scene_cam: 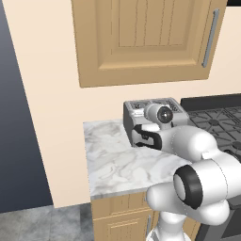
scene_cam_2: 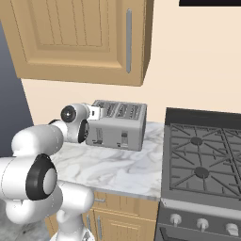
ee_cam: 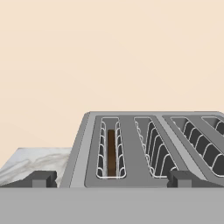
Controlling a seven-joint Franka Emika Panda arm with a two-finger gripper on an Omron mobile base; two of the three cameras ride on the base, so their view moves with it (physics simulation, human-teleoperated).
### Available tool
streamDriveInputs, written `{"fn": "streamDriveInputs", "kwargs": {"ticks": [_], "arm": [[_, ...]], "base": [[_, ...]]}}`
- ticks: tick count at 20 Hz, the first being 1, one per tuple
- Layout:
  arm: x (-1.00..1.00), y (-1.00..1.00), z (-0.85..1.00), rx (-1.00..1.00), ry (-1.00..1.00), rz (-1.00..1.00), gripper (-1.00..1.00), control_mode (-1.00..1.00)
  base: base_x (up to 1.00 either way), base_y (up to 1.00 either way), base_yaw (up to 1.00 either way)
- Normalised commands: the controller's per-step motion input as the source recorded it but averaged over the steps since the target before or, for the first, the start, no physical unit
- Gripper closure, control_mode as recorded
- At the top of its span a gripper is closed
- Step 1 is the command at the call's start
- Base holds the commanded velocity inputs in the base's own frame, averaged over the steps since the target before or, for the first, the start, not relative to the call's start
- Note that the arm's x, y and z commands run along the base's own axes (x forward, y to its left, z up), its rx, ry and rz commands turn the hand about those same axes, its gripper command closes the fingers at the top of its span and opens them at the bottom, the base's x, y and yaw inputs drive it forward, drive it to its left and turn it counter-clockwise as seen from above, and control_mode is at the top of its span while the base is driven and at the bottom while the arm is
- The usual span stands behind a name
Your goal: Start the toaster. Once the lever pops up, take the bread to the plate on the dining counter.
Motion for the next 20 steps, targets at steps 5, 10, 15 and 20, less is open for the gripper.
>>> {"fn": "streamDriveInputs", "kwargs": {"ticks": [5, 10, 15, 20], "arm": [[0.00, 0.00, 0.00, 0.00, 0.00, 0.00, -1.00, -1.00], [0.00, 0.00, 0.00, 0.00, 0.00, 0.00, -1.00, -1.00], [0.00, 0.00, 0.00, 0.00, 0.00, 0.00, -1.00, -1.00], [0.00, 0.00, 0.00, 0.00, 0.00, 0.00, -1.00, -1.00]], "base": [[0.00, 0.00, 0.00], [0.00, 0.00, 0.00], [0.00, 0.00, 0.00], [0.00, 0.00, 0.00]]}}
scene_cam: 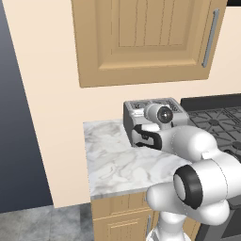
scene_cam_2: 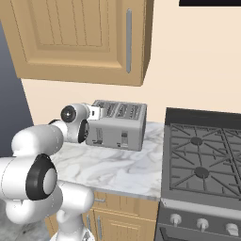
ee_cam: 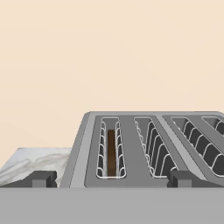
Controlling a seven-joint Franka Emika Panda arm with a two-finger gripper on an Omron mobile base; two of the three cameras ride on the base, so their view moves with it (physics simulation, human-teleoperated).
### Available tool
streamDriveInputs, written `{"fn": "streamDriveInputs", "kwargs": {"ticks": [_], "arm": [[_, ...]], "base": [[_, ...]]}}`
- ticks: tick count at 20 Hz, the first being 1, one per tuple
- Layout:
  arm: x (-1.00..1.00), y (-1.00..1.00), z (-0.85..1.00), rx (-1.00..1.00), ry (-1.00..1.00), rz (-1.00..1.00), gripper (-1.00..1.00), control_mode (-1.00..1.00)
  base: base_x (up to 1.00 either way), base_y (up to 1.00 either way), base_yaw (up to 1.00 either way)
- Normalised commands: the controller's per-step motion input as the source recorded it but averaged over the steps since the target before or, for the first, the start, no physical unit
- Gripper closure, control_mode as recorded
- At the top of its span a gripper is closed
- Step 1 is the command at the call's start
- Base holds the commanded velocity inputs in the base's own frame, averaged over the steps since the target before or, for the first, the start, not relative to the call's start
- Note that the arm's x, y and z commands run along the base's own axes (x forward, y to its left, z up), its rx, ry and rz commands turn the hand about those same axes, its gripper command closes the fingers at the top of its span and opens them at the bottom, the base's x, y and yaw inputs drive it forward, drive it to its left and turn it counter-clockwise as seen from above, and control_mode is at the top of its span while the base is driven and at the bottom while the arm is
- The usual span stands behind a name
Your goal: Start the toaster. Once the lever pops up, take the bread to the plate on the dining counter.
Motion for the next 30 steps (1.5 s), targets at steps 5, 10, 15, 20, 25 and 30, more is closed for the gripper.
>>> {"fn": "streamDriveInputs", "kwargs": {"ticks": [5, 10, 15, 20, 25, 30], "arm": [[0.00, 0.00, 0.00, 0.00, 0.00, 0.00, -1.00, -1.00], [0.00, 0.00, 0.00, 0.00, 0.00, 0.00, -1.00, -1.00], [0.00, 0.00, 0.00, 0.00, 0.00, 0.00, -1.00, -1.00], [0.00, 0.00, 0.00, 0.00, 0.00, 0.00, -1.00, -1.00], [0.00, 0.00, 0.00, 0.00, 0.00, 0.00, -1.00, -1.00], [0.00, 0.00, 0.00, 0.00, 0.00, 0.00, -1.00, -1.00]], "base": [[0.00, 0.00, 0.00], [0.00, 0.00, 0.00], [0.00, 0.00, 0.00], [0.00, 0.00, 0.00], [0.00, 0.00, 0.00], [0.00, 0.00, 0.00]]}}
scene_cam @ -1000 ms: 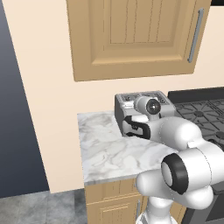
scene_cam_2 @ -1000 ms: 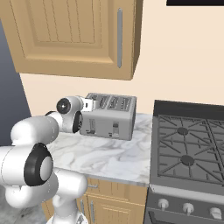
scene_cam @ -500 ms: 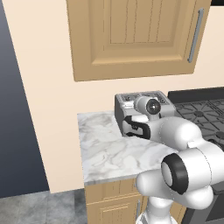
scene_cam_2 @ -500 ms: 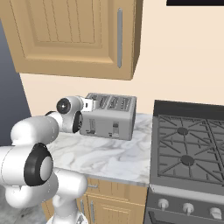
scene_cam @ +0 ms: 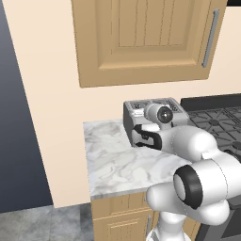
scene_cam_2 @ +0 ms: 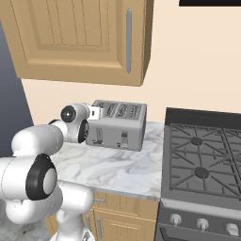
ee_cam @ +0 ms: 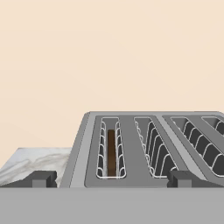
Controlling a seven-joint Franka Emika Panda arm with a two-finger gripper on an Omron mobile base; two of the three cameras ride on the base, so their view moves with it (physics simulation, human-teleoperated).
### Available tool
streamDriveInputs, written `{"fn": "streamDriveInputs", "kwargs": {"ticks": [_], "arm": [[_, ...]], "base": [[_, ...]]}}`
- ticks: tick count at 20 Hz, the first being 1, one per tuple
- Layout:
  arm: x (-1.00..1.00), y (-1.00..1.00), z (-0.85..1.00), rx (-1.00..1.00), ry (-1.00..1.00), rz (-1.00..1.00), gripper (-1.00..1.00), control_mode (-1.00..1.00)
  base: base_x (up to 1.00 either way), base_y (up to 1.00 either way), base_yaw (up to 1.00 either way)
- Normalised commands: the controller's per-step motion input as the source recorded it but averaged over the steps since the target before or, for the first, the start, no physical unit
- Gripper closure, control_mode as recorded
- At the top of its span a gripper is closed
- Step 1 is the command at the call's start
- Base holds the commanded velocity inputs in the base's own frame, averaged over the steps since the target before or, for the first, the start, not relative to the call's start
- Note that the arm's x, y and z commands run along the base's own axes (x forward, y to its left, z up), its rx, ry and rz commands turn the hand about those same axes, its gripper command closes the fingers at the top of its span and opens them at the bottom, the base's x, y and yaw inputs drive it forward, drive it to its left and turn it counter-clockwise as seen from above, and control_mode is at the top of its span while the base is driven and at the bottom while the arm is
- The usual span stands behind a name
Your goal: Start the toaster. Once the lever pops up, take the bread to the plate on the dining counter.
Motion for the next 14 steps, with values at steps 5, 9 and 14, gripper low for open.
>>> {"fn": "streamDriveInputs", "kwargs": {"ticks": [5, 9, 14], "arm": [[0.00, 0.00, 0.00, 0.00, 0.00, 0.00, -1.00, -1.00], [0.00, 0.00, 0.00, 0.00, 0.00, 0.00, -1.00, -1.00], [0.00, 0.00, 0.00, 0.00, 0.00, 0.00, -1.00, -1.00]], "base": [[0.00, 0.00, 0.00], [0.00, 0.00, 0.00], [0.00, 0.00, 0.00]]}}
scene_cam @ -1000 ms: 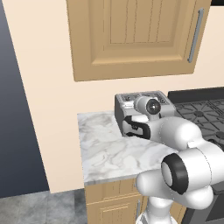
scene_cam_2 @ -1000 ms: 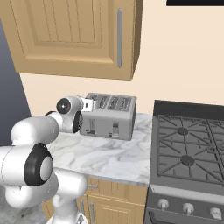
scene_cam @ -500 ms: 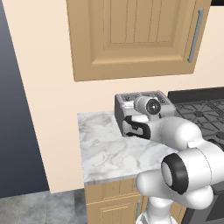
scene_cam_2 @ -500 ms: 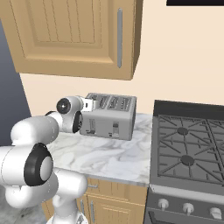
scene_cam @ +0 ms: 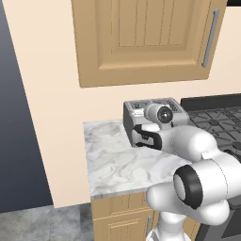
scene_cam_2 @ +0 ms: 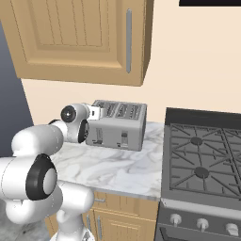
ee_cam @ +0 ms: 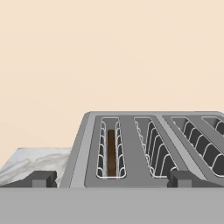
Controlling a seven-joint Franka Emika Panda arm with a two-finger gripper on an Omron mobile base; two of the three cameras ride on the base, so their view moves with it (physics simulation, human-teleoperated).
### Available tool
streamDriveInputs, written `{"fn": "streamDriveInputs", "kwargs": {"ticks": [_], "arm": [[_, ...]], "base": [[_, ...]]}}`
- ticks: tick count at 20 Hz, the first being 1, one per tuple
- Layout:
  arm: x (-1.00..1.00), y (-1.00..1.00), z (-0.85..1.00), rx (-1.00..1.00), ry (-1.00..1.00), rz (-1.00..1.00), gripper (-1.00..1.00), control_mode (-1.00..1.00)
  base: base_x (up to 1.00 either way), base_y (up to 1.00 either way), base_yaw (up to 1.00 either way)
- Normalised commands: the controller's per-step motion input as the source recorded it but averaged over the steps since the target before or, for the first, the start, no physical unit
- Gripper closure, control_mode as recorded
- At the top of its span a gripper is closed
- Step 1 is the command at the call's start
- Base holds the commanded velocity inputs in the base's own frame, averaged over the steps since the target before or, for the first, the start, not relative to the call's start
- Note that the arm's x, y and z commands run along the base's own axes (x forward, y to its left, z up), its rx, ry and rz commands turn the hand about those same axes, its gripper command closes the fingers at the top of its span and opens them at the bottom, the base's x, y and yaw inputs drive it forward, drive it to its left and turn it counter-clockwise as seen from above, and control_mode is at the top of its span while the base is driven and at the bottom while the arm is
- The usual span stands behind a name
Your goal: Start the toaster. Once the lever pops up, take the bread to the plate on the dining counter.
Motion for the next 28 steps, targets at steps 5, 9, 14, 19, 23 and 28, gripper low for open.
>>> {"fn": "streamDriveInputs", "kwargs": {"ticks": [5, 9, 14, 19, 23, 28], "arm": [[0.00, 0.00, 0.00, 0.00, 0.00, 0.00, -1.00, -1.00], [0.00, 0.00, 0.00, 0.00, 0.00, 0.00, -1.00, -1.00], [0.00, 0.00, 0.00, 0.00, 0.00, 0.00, -1.00, -1.00], [0.00, 0.00, 0.00, 0.00, 0.00, 0.00, -1.00, -1.00], [0.00, 0.00, 0.00, 0.00, 0.00, 0.00, -1.00, -1.00], [0.00, 0.00, 0.00, 0.00, 0.00, 0.00, -1.00, -1.00]], "base": [[0.00, 0.00, 0.00], [0.00, 0.00, 0.00], [0.00, 0.00, 0.00], [0.00, 0.00, 0.00], [0.00, 0.00, 0.00], [0.00, 0.00, 0.00]]}}
